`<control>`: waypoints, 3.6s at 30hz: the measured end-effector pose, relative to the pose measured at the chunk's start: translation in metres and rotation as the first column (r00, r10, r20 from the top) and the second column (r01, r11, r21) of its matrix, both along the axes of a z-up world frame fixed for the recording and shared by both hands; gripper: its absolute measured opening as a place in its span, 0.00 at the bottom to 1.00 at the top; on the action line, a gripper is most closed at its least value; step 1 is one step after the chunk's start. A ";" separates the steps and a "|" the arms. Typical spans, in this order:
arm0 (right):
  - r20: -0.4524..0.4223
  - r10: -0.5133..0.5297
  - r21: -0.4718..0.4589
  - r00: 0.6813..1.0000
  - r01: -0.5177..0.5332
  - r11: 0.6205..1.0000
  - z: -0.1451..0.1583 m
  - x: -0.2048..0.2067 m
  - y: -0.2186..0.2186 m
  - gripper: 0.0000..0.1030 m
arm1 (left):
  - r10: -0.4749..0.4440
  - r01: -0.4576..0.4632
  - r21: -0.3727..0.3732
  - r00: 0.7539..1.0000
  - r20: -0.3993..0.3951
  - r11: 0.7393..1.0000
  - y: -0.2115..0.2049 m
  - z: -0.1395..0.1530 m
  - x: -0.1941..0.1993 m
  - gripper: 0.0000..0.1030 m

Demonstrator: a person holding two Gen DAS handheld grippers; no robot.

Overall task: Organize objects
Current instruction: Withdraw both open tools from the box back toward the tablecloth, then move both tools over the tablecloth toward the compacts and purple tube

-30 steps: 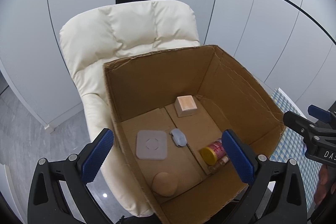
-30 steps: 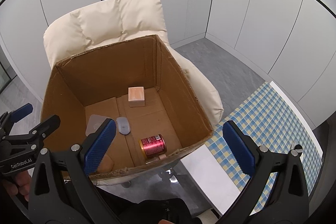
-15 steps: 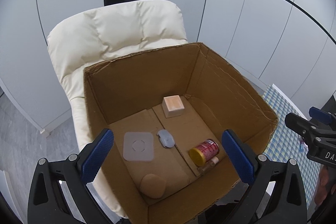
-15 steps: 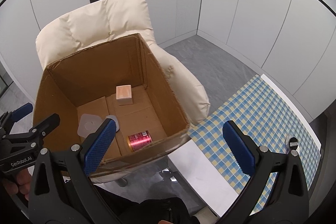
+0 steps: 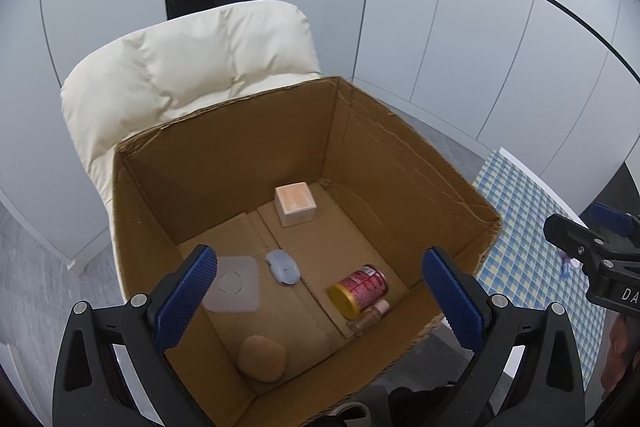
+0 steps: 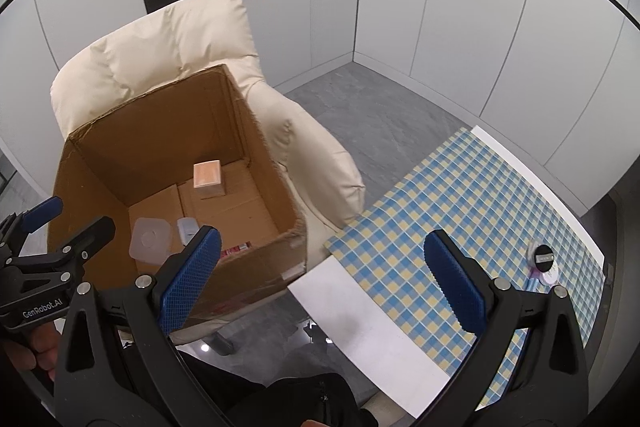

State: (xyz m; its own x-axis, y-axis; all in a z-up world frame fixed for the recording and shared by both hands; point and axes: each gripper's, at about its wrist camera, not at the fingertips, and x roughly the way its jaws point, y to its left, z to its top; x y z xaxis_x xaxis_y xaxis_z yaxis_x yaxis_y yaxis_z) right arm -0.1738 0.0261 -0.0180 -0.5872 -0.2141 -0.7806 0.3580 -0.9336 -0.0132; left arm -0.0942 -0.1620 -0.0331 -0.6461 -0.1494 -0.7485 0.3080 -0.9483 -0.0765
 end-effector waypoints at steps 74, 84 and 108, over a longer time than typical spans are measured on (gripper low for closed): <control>0.003 -0.326 0.001 0.945 0.326 0.945 0.000 0.017 0.199 1.00 | -0.325 0.325 0.004 0.946 0.013 0.946 0.174 -0.005 -0.058 1.00; -0.001 -0.405 0.022 0.914 0.405 0.914 -0.001 0.019 0.226 1.00 | -0.360 0.360 -0.007 0.933 0.009 0.933 0.195 -0.003 -0.058 1.00; -0.014 -0.479 0.019 0.878 0.479 0.878 0.005 0.041 0.282 0.99 | -0.446 0.447 -0.014 0.895 0.016 0.895 0.250 -0.008 -0.061 1.00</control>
State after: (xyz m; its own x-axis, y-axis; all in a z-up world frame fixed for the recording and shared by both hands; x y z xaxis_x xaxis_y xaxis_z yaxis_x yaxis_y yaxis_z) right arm -0.1325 0.3081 -0.0133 -0.6208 0.1115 -0.7760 -0.1329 -0.9905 -0.0360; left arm -0.1552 0.0878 -0.0407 -0.6391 0.1399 -0.7563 -0.1474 -0.9874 -0.0581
